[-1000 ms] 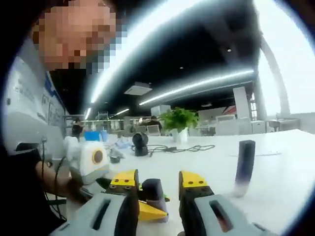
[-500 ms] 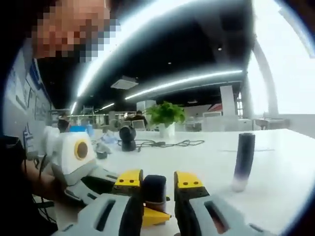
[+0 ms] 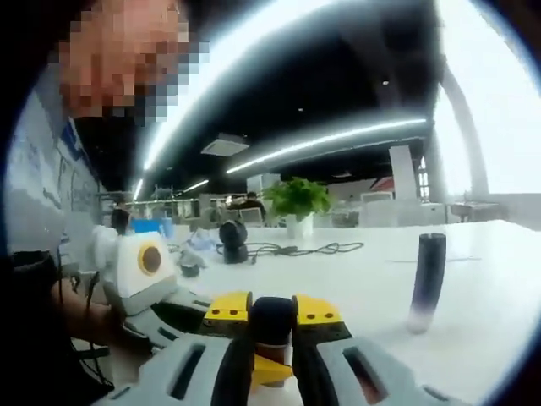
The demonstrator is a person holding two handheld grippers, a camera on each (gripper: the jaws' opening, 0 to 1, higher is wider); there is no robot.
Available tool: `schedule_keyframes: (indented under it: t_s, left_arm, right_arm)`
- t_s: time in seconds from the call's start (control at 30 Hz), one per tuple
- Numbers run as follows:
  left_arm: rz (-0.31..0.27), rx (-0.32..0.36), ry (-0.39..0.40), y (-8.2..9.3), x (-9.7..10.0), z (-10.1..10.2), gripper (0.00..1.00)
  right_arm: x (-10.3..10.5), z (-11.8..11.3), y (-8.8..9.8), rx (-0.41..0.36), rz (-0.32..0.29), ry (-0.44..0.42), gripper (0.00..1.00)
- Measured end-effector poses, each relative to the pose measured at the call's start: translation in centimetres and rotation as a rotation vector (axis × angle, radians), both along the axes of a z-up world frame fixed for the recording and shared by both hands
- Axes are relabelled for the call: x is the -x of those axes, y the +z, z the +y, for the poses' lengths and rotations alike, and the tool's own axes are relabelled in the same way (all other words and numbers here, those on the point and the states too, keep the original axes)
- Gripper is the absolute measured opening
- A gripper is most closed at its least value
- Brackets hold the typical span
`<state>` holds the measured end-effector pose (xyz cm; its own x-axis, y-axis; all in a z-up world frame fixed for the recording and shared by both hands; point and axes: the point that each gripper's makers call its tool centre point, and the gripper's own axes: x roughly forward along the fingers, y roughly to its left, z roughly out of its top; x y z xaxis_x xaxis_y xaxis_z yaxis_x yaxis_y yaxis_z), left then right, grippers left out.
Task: Pick up cosmetic bottle twist off cap place on table pick up cap screw tight cap place on table
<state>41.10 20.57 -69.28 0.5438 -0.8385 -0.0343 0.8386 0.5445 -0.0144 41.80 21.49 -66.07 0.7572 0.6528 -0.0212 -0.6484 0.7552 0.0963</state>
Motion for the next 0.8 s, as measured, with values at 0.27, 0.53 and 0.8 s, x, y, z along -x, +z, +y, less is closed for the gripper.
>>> schedule_keyframes:
  t_s: [0.27, 0.53, 0.8]
  left_arm:
    - [-0.018, 0.033, -0.112, 0.8, 1.7, -0.3, 0.07]
    - [-0.03, 0.035, -0.19, 0.9, 3.1, -0.7, 0.07]
    - [-0.02, 0.043, -0.26, 1.0, 4.3, -0.8, 0.07]
  right_arm:
    - [2.0, 0.2, 0.7, -0.024, 0.0, 0.193, 0.11]
    - [3.7, 0.6, 1.0, 0.027, -0.029, 0.316, 0.11]
    - [5.0, 1.1, 1.1, 0.062, -0.029, 0.416, 0.11]
